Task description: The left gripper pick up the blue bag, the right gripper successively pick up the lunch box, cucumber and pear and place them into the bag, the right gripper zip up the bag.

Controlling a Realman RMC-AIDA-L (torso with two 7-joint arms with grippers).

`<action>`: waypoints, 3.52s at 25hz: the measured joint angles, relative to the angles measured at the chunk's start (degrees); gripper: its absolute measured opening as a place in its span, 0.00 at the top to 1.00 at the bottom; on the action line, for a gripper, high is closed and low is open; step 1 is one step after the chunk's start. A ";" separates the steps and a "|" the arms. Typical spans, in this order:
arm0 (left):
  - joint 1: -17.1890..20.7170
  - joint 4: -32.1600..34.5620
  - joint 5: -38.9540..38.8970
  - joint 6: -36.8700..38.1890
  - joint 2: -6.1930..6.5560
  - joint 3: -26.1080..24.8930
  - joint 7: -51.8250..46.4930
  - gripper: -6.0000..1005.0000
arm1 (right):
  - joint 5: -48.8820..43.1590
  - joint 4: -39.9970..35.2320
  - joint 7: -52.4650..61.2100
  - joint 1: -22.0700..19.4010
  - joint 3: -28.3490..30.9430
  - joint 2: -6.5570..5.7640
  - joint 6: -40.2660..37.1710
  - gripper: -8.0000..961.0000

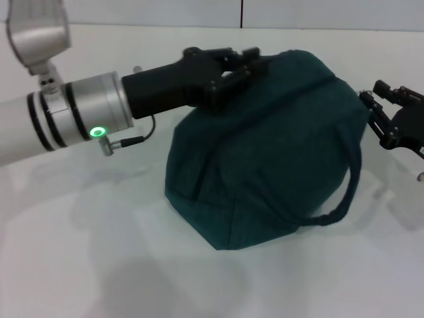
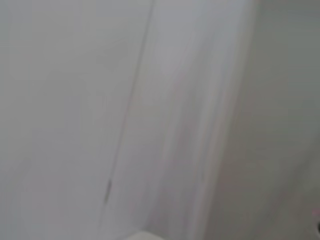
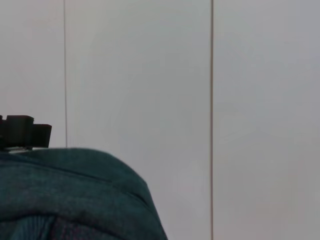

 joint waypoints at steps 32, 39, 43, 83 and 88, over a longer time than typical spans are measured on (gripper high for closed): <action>10.67 -12.21 -12.16 22.26 -0.44 0.41 31.11 0.31 | -17.95 -2.96 13.88 1.43 3.60 -4.46 -32.55 0.49; 11.77 -14.83 -11.85 25.27 -0.41 0.50 35.64 0.31 | -17.96 -3.22 11.31 1.77 3.89 -2.46 -30.12 0.41; 12.89 -14.92 -11.60 25.61 -0.30 0.53 36.84 0.31 | -17.99 -3.23 9.64 1.68 3.83 -1.65 -29.79 0.35; 13.70 -16.45 -11.84 26.12 -0.37 2.70 40.88 0.32 | -19.09 -2.56 4.76 -1.41 6.64 -0.12 -29.38 0.31; 13.64 -16.83 -11.91 26.19 -0.36 2.70 40.91 0.32 | -19.08 -2.56 4.75 -1.43 6.60 -0.08 -29.27 0.31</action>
